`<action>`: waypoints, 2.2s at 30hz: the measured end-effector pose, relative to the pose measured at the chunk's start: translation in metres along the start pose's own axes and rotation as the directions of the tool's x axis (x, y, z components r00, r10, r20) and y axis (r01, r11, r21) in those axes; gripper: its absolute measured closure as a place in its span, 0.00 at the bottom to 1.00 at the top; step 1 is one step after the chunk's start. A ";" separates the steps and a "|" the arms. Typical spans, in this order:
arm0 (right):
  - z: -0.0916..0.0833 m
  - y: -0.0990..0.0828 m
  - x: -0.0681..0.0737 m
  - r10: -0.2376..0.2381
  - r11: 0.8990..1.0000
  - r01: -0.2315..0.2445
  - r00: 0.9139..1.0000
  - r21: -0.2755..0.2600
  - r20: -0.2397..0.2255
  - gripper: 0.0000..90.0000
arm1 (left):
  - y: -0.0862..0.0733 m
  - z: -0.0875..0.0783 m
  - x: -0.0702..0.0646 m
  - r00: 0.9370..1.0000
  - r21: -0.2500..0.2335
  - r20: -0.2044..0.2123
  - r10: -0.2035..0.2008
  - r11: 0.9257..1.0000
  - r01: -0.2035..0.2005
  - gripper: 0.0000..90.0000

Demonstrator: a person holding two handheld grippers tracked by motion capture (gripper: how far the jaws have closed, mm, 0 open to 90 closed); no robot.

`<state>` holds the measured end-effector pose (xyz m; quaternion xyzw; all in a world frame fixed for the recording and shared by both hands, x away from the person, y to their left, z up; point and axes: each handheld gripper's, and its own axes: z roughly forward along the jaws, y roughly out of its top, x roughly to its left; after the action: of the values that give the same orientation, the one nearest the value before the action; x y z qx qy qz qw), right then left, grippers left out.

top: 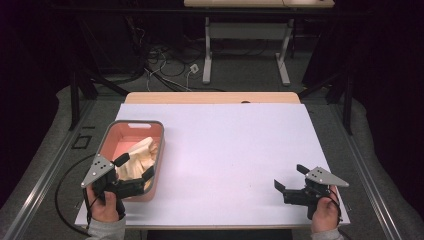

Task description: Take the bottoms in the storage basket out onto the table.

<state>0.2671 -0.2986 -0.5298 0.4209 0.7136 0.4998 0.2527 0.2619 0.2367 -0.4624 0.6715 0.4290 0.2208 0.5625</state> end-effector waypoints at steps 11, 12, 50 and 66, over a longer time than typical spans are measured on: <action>0.000 -0.001 0.003 -0.004 1.000 0.004 1.000 -0.016 -0.012 0.00 | 0.010 0.009 0.023 0.999 0.047 0.002 -0.051 0.998 0.050 0.00; 0.000 -0.002 0.003 -0.005 1.000 0.005 1.000 -0.009 -0.009 0.00 | 0.010 0.009 0.023 0.999 0.047 0.002 -0.051 0.998 0.050 0.00; 0.000 -0.005 0.004 0.004 1.000 -0.004 1.000 0.013 -0.018 0.00 | 0.053 0.029 0.058 0.992 0.444 -0.128 0.018 0.895 0.041 0.00; 0.003 -0.006 0.004 0.020 1.000 -0.019 0.999 0.022 -0.026 0.00 | 0.050 0.037 0.073 0.987 0.568 -0.158 -0.003 0.818 0.094 0.00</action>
<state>0.2649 -0.2950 -0.5364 0.4239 0.7181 0.5000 0.2338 0.3464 0.2760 -0.4384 0.7797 0.5336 0.1169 0.3059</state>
